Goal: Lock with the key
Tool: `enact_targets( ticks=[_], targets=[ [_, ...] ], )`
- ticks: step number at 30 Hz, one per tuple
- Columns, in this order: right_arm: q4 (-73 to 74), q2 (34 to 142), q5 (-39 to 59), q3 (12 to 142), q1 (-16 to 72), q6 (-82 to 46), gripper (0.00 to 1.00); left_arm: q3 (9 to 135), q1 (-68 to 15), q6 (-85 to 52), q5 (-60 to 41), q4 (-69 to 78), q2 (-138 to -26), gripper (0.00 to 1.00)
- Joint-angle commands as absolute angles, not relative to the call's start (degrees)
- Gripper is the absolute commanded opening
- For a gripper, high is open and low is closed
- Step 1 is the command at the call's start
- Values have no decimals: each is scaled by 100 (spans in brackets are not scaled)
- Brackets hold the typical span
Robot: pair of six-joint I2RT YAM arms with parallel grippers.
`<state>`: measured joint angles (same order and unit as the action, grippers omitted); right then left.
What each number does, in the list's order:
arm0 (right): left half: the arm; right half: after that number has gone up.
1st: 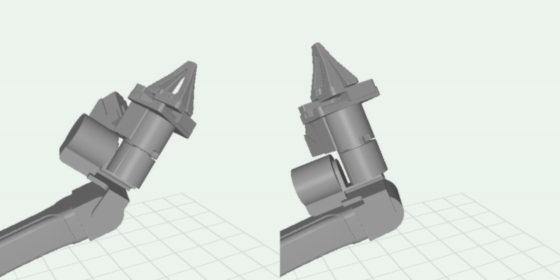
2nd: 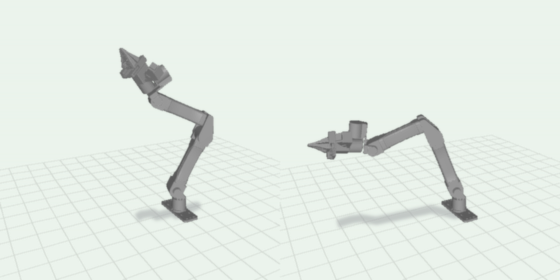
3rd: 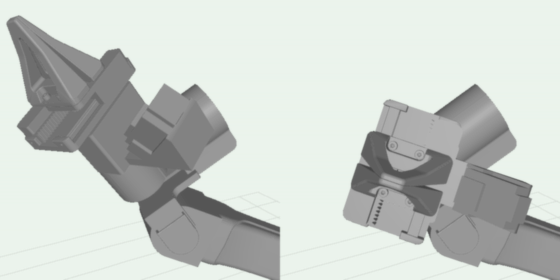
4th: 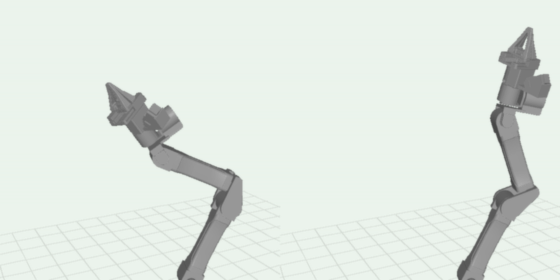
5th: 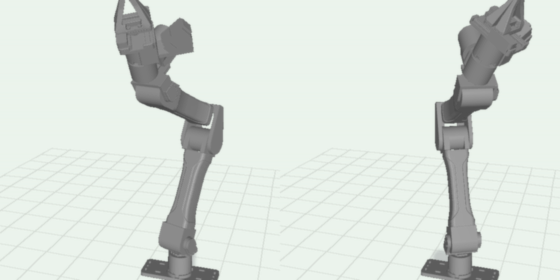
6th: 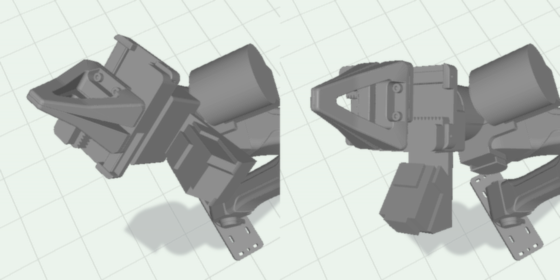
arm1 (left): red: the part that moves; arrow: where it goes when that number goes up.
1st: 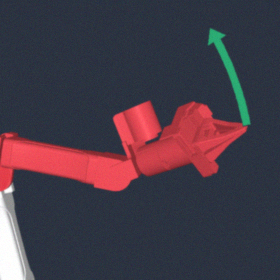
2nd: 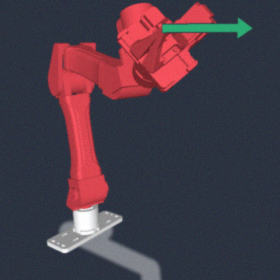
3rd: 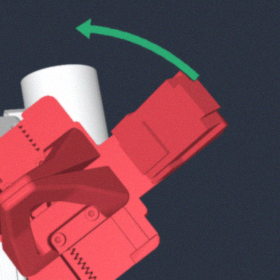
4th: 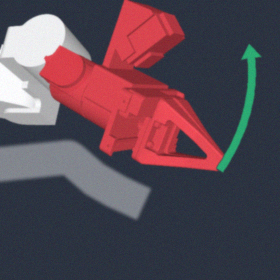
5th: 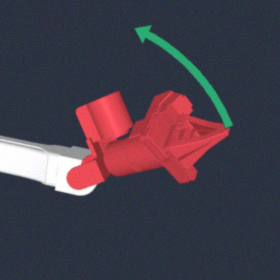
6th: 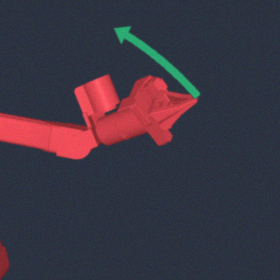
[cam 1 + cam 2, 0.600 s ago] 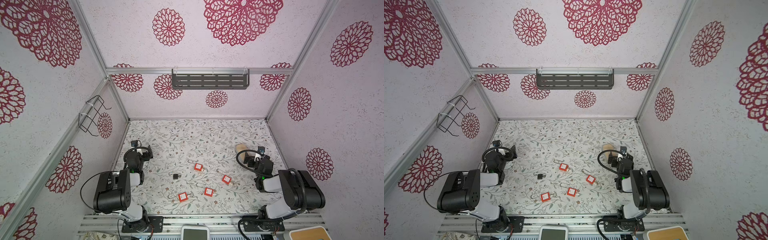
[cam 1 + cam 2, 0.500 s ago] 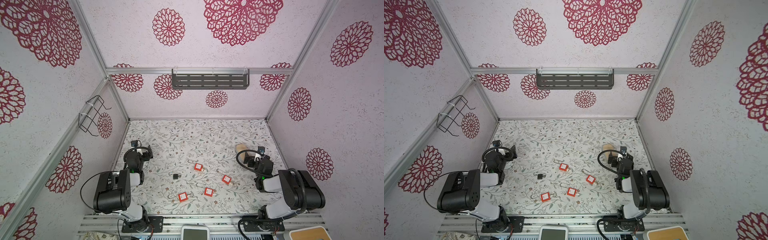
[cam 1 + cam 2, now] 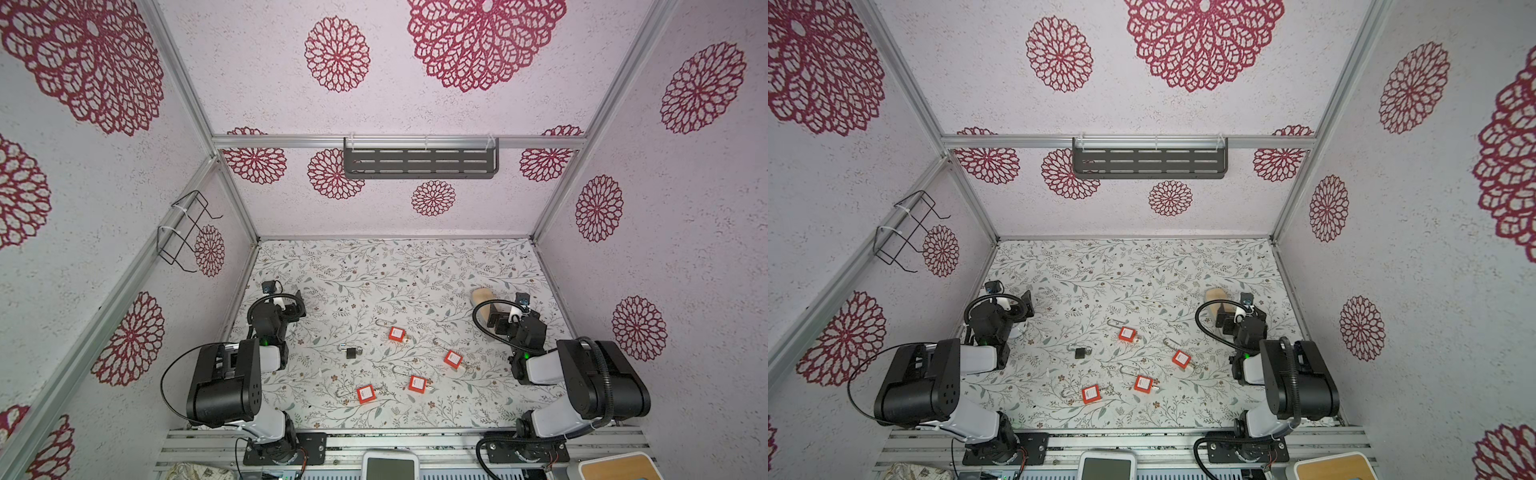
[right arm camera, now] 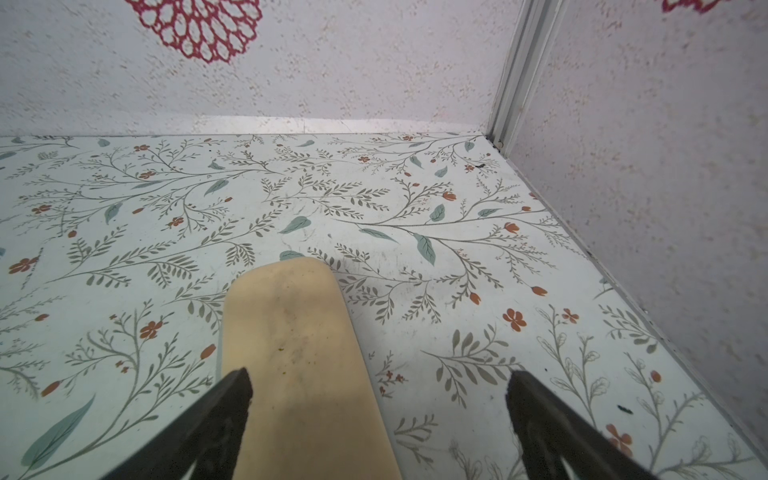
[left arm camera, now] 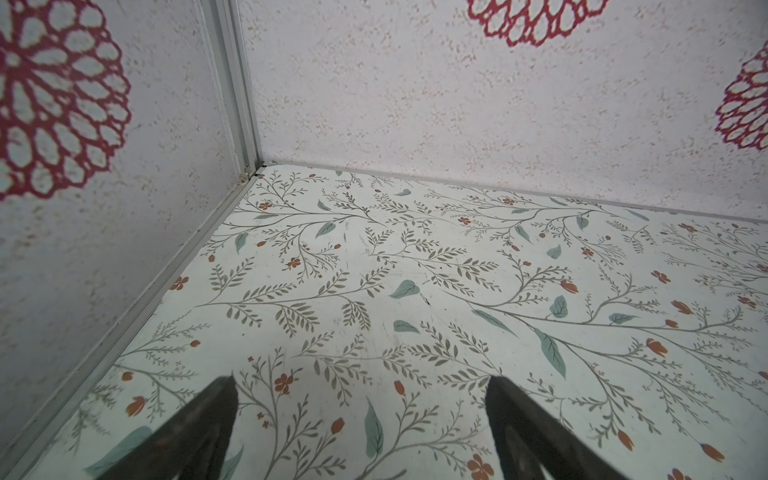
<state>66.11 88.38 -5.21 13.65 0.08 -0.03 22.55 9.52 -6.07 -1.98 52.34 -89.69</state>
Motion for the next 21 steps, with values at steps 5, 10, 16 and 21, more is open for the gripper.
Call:
enact_targets(
  ticks=[5, 10, 16, 21],
  targets=[
    [6794, 8798, -492, 1496, -5, -94, 99, 2355, 929, -620, -168, 5229, -8930, 97],
    [6851, 8789, -426, 1457, -12, -80, 99, 2329, 930, -615, -162, 5264, -8917, 97],
    [7762, 8639, -503, 928, -15, -100, 99, 2151, 938, -606, -196, 5419, -8674, 97],
    [6995, 7859, -496, 967, 0, -56, 99, 2208, 929, -599, -242, 4811, -8078, 97]
  ],
)
